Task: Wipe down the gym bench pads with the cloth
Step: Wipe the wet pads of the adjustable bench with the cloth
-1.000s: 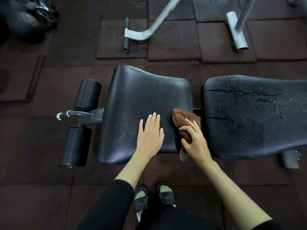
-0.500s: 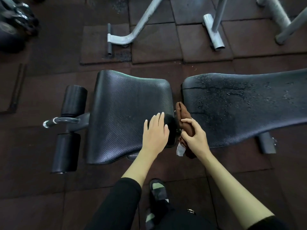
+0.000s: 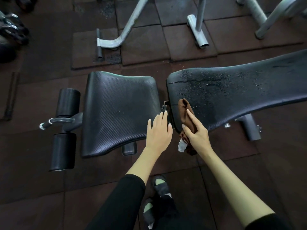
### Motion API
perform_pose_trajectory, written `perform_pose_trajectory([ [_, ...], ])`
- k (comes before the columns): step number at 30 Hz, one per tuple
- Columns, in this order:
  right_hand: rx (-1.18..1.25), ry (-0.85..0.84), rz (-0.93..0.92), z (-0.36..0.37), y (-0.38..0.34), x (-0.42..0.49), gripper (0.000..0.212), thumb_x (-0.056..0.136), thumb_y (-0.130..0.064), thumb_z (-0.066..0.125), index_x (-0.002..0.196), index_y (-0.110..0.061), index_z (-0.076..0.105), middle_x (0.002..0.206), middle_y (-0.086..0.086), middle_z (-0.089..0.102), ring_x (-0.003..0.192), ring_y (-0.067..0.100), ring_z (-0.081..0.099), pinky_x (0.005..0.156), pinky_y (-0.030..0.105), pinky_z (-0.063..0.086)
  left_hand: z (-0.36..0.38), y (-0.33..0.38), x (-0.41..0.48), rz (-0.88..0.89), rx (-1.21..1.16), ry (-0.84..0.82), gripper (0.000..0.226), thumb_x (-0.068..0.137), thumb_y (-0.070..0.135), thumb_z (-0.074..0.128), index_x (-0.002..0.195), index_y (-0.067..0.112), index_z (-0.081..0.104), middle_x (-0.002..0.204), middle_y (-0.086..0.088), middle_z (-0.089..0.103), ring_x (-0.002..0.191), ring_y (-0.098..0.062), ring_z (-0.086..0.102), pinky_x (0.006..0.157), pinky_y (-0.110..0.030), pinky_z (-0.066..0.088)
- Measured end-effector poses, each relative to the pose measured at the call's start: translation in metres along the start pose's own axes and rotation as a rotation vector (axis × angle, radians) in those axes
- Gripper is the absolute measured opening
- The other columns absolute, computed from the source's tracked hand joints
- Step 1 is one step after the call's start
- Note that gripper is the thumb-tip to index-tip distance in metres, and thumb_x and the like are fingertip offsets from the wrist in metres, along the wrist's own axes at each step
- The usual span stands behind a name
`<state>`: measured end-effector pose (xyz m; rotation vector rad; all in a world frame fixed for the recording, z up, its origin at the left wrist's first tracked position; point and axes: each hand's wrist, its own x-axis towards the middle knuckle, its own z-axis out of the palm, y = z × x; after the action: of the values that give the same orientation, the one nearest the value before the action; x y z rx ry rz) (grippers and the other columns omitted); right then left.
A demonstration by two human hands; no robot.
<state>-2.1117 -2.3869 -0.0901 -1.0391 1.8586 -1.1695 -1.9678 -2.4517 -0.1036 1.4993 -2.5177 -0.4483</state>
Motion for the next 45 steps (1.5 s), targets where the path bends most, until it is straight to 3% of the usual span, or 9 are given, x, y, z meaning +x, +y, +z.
perform_pose_trajectory([
  [12, -0.055, -0.079, -0.049, -0.101, 0.028, 0.021, 0.059, 0.089, -0.013, 0.064, 0.138, -0.035, 0.042, 0.144, -0.011, 0.045, 0.133, 0.002, 0.039, 0.111, 0.026, 0.032, 0.033, 0.081, 0.006, -0.085, -0.015, -0.043, 0.054, 0.094, 0.031, 0.028, 0.138, 0.005, 0.043, 0.135, -0.01, 0.053, 0.124, -0.024, 0.05, 0.099, -0.046, 0.043],
  [16, -0.181, -0.128, -0.18, -0.154, 0.039, 0.045, 0.06, 0.087, -0.005, 0.065, 0.14, -0.021, 0.044, 0.143, -0.01, 0.044, 0.133, -0.002, 0.037, 0.109, 0.016, 0.029, 0.051, 0.117, 0.014, -0.19, -0.035, -0.045, 0.056, 0.092, 0.031, 0.027, 0.137, 0.005, 0.045, 0.135, -0.011, 0.053, 0.124, -0.026, 0.051, 0.098, -0.047, 0.043],
  [19, -0.32, -0.212, -0.247, -0.186, 0.048, 0.07, 0.061, 0.088, -0.007, 0.064, 0.142, -0.024, 0.041, 0.147, -0.007, 0.04, 0.139, 0.014, 0.033, 0.112, 0.026, 0.029, 0.068, 0.139, 0.016, -0.283, -0.047, -0.065, 0.057, 0.092, 0.032, 0.027, 0.138, 0.005, 0.043, 0.137, -0.013, 0.051, 0.126, -0.026, 0.049, 0.098, -0.047, 0.044],
  [22, -0.441, -0.323, -0.273, -0.205, 0.057, 0.095, 0.066, 0.091, -0.009, 0.06, 0.144, -0.034, 0.031, 0.151, -0.014, 0.029, 0.144, 0.018, 0.018, 0.111, 0.027, 0.025, 0.084, 0.154, 0.02, -0.365, -0.095, -0.083, 0.054, 0.097, 0.03, 0.033, 0.145, 0.005, 0.029, 0.149, -0.013, 0.035, 0.137, -0.026, 0.034, 0.109, -0.045, 0.031],
  [25, -0.519, -0.398, -0.336, -0.207, 0.063, 0.111, 0.071, 0.092, -0.009, 0.059, 0.148, -0.032, 0.022, 0.152, -0.015, 0.023, 0.144, 0.016, 0.011, 0.109, 0.031, 0.027, 0.101, 0.161, 0.019, -0.425, -0.114, -0.083, 0.058, 0.1, 0.031, 0.034, 0.149, 0.008, 0.016, 0.156, -0.01, 0.018, 0.144, -0.023, 0.016, 0.115, -0.041, 0.018],
  [30, -0.713, -0.554, -0.408, -0.18, 0.081, 0.124, 0.067, 0.093, -0.013, 0.054, 0.15, -0.014, 0.018, 0.155, 0.003, 0.026, 0.145, 0.027, 0.014, 0.11, 0.053, 0.029, 0.12, 0.161, 0.013, -0.488, -0.123, -0.059, 0.061, 0.1, 0.034, 0.034, 0.15, 0.007, 0.011, 0.157, -0.012, 0.011, 0.145, -0.025, 0.009, 0.115, -0.041, 0.015],
  [35, -0.998, -0.647, -0.638, -0.16, 0.106, 0.117, 0.063, 0.084, -0.026, 0.035, 0.145, -0.009, 0.034, 0.146, 0.004, 0.043, 0.139, 0.03, 0.032, 0.104, 0.051, 0.038, 0.139, 0.15, 0.018, -0.51, -0.146, -0.008, 0.065, 0.099, 0.04, 0.029, 0.15, 0.007, 0.007, 0.158, -0.013, 0.004, 0.146, -0.025, 0.003, 0.117, -0.039, 0.011],
  [39, -1.065, -0.642, -0.764, -0.162, 0.108, 0.135, 0.062, 0.079, -0.031, 0.039, 0.14, -0.017, 0.041, 0.14, 0.001, 0.051, 0.132, 0.028, 0.043, 0.097, 0.047, 0.043, 0.154, 0.143, 0.022, -0.499, -0.125, 0.025, 0.072, 0.094, 0.051, 0.01, 0.15, 0.007, 0.001, 0.158, -0.013, -0.002, 0.145, -0.025, -0.002, 0.116, -0.037, 0.003],
  [45, -1.032, -0.561, -0.615, -0.139, 0.093, 0.2, 0.061, 0.09, -0.018, 0.052, 0.147, -0.025, 0.031, 0.156, -0.001, 0.024, 0.145, 0.029, 0.014, 0.112, 0.051, 0.021, 0.169, 0.137, 0.023, -0.469, -0.135, 0.083, 0.077, 0.093, 0.059, 0.002, 0.149, 0.007, 0.001, 0.158, -0.014, 0.001, 0.145, -0.022, -0.004, 0.116, -0.035, -0.002],
])
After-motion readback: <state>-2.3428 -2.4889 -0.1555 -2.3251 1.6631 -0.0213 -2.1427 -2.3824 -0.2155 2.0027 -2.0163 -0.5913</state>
